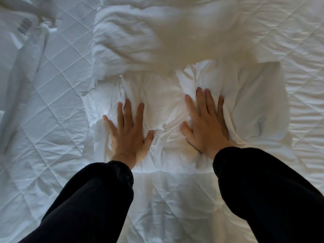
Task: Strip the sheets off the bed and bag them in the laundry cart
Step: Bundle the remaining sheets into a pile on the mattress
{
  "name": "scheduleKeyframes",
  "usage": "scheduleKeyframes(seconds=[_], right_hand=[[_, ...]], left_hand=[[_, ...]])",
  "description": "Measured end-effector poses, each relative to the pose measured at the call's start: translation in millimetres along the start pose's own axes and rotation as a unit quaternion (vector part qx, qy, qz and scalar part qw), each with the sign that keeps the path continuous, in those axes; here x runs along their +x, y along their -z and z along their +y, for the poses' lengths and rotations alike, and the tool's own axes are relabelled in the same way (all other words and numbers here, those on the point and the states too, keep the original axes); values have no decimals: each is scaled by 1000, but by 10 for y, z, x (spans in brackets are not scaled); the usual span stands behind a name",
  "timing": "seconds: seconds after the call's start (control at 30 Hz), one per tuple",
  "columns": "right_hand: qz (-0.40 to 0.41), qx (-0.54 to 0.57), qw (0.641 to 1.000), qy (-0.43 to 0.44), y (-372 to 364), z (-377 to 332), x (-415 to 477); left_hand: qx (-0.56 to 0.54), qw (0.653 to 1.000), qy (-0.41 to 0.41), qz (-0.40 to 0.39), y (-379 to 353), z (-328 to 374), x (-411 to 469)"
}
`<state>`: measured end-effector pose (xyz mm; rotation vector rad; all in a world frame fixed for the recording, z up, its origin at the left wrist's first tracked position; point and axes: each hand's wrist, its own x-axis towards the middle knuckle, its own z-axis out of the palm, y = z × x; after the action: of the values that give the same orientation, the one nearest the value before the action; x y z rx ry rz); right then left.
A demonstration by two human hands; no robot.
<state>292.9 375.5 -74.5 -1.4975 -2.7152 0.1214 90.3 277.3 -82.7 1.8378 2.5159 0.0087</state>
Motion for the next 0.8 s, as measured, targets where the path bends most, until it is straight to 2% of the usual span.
scheduleKeyframes(seconds=[0.2,0.3,0.37,0.47,0.6,0.7,0.8], right_hand=[[-10,-3,1000,-5,69,-15,5],[-3,12,999,-38,192,-55,-141],[27,30,996,-79,239,-70,-307],[51,68,978,-189,312,-137,-549],[-8,137,941,-310,498,-318,-756],[-21,184,932,-311,549,-269,-826],[-17,185,946,-267,666,-107,-842]], left_hand=[[30,999,8,-25,47,9,22],[15,999,2,-36,137,-11,13],[13,999,-5,-36,214,1,-3],[-28,999,-2,-29,380,69,-62],[-105,994,12,34,585,266,-171],[-161,984,62,34,728,460,-184],[-225,969,90,42,802,481,-99]])
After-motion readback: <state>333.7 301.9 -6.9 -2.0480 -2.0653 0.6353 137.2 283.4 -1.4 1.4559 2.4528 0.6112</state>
